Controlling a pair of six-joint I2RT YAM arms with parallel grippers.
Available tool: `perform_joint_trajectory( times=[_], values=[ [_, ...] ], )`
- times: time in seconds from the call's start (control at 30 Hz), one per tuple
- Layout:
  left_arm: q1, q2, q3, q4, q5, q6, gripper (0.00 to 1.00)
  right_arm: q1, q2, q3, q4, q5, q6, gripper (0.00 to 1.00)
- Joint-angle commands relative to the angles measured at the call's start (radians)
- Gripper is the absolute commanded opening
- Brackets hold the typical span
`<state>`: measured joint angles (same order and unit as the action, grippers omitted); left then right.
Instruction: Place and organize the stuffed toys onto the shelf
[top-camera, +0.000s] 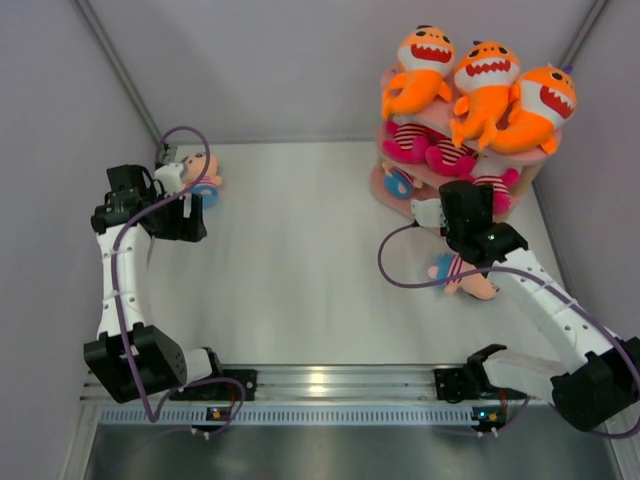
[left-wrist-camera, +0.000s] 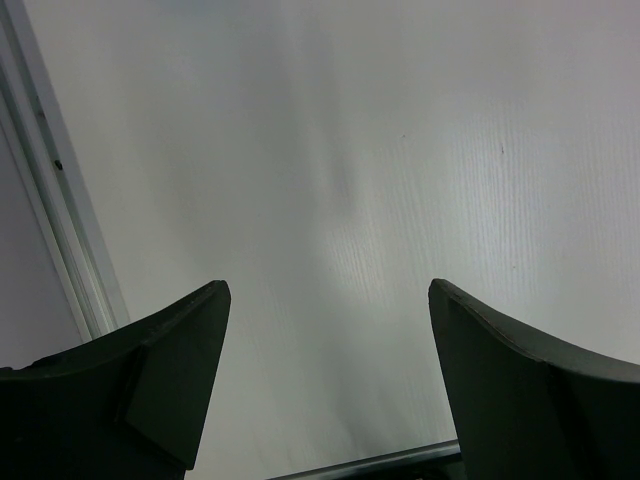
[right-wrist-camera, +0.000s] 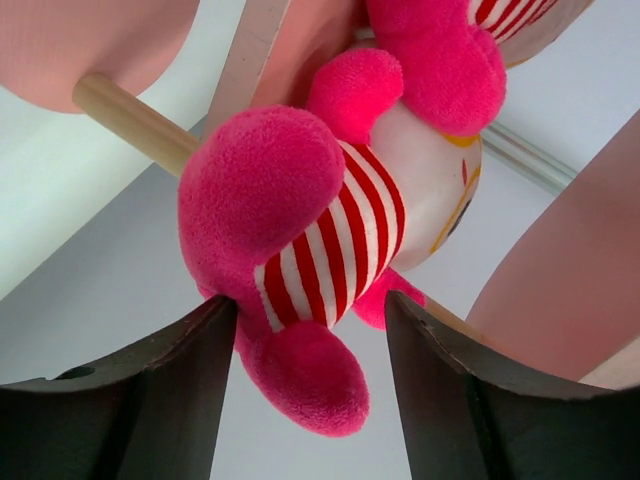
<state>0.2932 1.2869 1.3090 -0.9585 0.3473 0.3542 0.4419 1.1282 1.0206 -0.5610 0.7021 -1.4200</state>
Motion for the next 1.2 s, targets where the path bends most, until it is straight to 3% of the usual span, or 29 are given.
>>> perform_joint_trajectory(
  times=[0.0, 0.17, 0.4, 0.53, 0.57, 0.67, 0.8, 1.0, 1.17],
  values=[
    [-0.002, 0.002, 0.001, 0.004, 0.012, 0.020, 0.86, -0.014, -0.051, 0.004, 0.039, -0.024, 0.027, 0.62],
    [-0.002, 0.002, -0.001, 0.004, 0.012, 0.020, 0.86, 0.003, -0.102, 0.015, -0.011, -0.078, 0.072, 0.74],
    [-0.002, 0.000, -0.002, 0.003, 0.012, 0.016, 0.86, 0.044, -0.153, 0.057, -0.091, -0.151, 0.133, 0.77],
    [-0.002, 0.000, -0.005, 0.003, 0.002, 0.015, 0.86, 0.099, -0.168, 0.211, -0.250, -0.399, 0.286, 0.77],
    [-0.003, 0.000, -0.007, 0.004, 0.002, 0.015, 0.86, 0.104, -0.166, 0.242, -0.263, -0.515, 0.358, 0.79],
    [-0.002, 0.000, -0.007, 0.004, 0.002, 0.014, 0.86, 0.109, -0.163, 0.311, -0.211, -0.630, 0.478, 0.79],
    [-0.003, -0.003, -0.007, 0.004, 0.002, 0.014, 0.86, 0.109, -0.099, 0.346, -0.126, -0.592, 0.526, 0.80],
    [-0.002, -0.001, -0.013, 0.003, -0.004, 0.016, 0.86, 0.107, 0.103, 0.403, -0.084, -0.389, 0.543, 0.76],
    [-0.002, 0.002, -0.014, 0.004, 0.001, 0.014, 0.86, 0.107, 0.151, 0.355, 0.102, -0.346, 0.510, 0.74]
  ],
)
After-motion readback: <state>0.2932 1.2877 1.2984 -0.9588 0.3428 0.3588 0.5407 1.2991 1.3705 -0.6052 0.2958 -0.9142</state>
